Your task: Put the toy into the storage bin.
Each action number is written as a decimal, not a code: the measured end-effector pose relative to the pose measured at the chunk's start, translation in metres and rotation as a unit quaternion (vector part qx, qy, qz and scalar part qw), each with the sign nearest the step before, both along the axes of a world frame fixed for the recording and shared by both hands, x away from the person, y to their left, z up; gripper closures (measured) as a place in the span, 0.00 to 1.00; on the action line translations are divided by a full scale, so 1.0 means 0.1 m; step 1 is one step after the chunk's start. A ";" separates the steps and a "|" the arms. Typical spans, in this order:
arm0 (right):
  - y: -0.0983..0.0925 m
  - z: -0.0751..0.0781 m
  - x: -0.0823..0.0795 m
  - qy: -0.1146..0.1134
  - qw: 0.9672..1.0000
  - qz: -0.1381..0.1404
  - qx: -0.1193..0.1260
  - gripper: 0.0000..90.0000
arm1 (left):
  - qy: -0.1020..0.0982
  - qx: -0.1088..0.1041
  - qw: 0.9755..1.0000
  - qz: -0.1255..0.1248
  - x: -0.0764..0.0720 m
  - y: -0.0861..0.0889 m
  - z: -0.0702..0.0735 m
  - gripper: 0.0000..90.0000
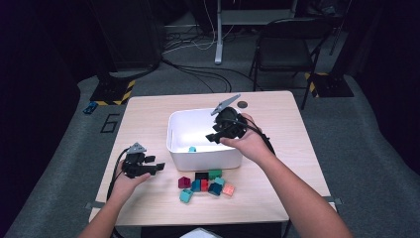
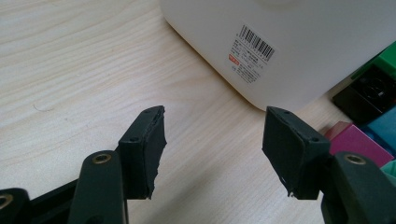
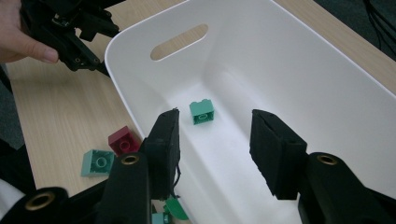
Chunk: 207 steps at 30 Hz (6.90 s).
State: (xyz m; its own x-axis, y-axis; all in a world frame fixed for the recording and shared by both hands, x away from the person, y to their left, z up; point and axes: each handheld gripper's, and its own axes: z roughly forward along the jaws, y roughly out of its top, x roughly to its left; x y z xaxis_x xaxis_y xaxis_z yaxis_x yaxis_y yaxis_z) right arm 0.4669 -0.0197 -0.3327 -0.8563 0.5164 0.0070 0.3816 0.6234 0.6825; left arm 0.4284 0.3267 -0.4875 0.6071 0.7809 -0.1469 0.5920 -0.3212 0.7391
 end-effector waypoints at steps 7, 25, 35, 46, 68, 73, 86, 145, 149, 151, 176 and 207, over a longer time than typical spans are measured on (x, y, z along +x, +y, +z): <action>-0.10 0.01 -0.18 -0.005 1.000 0.013 0.015 0.59 | 0.003 0.000 1.000 -0.001 0.00 0.01 0.00 0.43; -0.26 -0.20 -0.54 -0.009 0.999 0.018 0.034 0.60 | 0.005 -0.001 1.000 0.001 0.00 0.00 -0.01 0.43; -0.34 -0.58 -0.64 0.007 0.999 0.005 0.044 0.59 | 0.006 -0.002 1.000 0.001 0.00 0.00 -0.01 0.43; -0.34 -1.05 -0.68 0.030 0.999 -0.013 0.034 0.56 | 0.005 -0.002 1.000 0.003 0.00 0.00 -0.02 0.43; -0.22 -1.48 -0.60 0.052 0.998 -0.032 0.020 0.39 | 0.005 0.000 1.000 0.005 0.00 0.00 -0.02 0.43; -0.21 -1.53 -0.58 0.055 0.998 -0.033 0.017 0.36 | 0.005 0.001 1.000 0.004 0.00 0.00 -0.02 0.43; -0.15 -1.59 -0.58 0.075 0.996 -0.029 0.024 0.34 | 0.006 0.005 1.000 0.000 0.00 0.00 -0.02 0.43; -0.27 -1.63 -0.64 0.079 0.995 -0.053 0.028 0.57 | 0.002 0.008 1.000 -0.002 -0.01 -0.02 -0.01 0.44; -0.23 -1.64 -0.66 0.070 0.996 -0.051 0.020 0.62 | 0.002 0.008 1.000 -0.001 -0.01 -0.02 -0.01 0.44; -0.22 -1.63 -0.66 0.067 0.996 -0.051 0.018 0.64 | 0.002 0.009 1.000 -0.001 -0.01 -0.02 -0.01 0.44; -0.27 -1.14 -0.67 0.075 0.997 -0.016 0.012 0.65 | 0.000 0.007 1.000 0.000 -0.01 -0.02 -0.01 0.44; -0.26 -0.23 -0.73 0.077 0.997 0.026 0.016 0.65 | 0.000 0.007 1.000 0.001 -0.02 -0.02 -0.01 0.44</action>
